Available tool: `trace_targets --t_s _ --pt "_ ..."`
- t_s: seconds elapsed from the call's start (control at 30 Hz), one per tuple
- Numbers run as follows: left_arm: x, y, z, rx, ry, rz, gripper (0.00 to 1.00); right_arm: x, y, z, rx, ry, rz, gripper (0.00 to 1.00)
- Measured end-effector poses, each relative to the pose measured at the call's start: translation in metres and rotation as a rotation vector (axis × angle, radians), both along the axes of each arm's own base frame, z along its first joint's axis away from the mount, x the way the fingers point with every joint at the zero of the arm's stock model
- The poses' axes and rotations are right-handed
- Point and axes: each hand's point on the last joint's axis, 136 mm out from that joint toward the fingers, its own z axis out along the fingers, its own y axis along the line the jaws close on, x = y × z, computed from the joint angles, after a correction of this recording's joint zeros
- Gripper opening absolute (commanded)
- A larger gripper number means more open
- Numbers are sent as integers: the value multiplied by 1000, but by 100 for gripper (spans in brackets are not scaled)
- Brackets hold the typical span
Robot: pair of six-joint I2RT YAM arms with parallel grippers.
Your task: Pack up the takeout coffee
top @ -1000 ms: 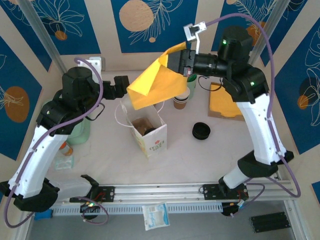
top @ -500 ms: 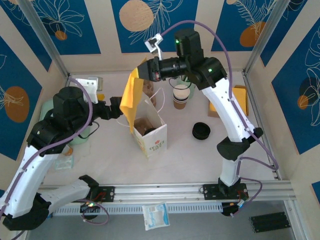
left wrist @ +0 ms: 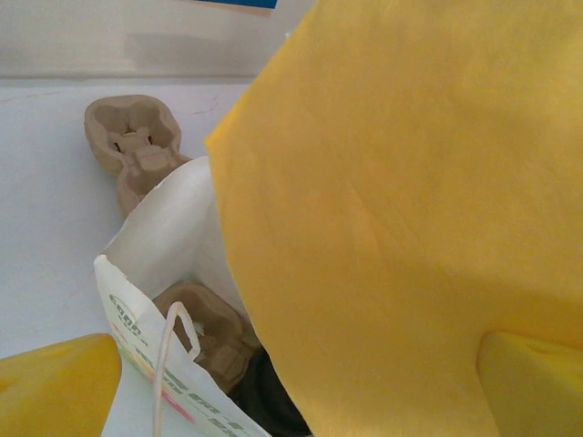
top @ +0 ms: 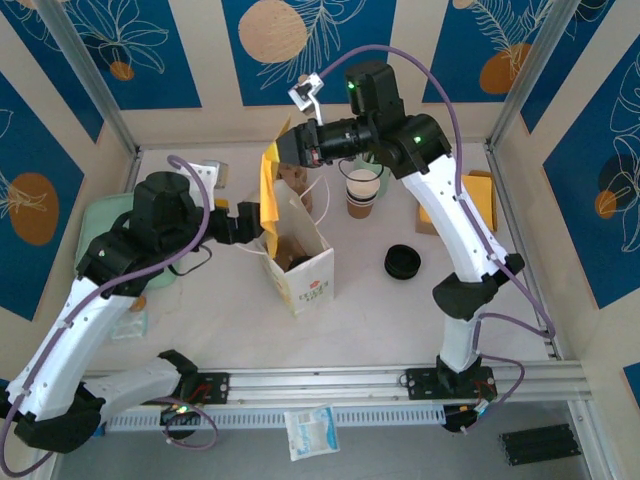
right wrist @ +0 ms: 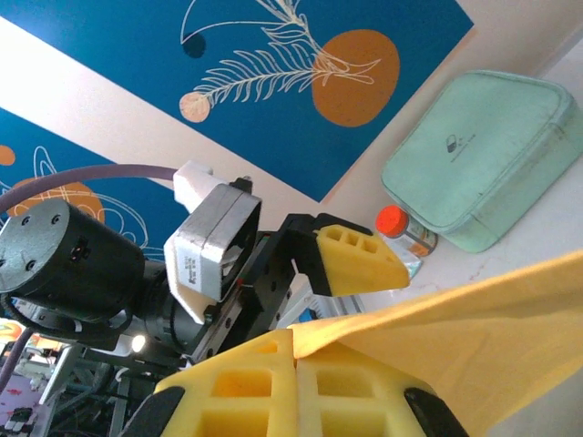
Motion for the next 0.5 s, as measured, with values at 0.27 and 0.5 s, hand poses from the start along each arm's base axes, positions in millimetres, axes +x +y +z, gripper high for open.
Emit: trace_targets --t_s 0.27,0.5 --pt "1 -6 -5 -7 17 -20 100 8 0 -18 -32 29 -3 0" --pt "3 -10 -18 -12 50 -23 99 11 5 -52 -89 103 6 0"
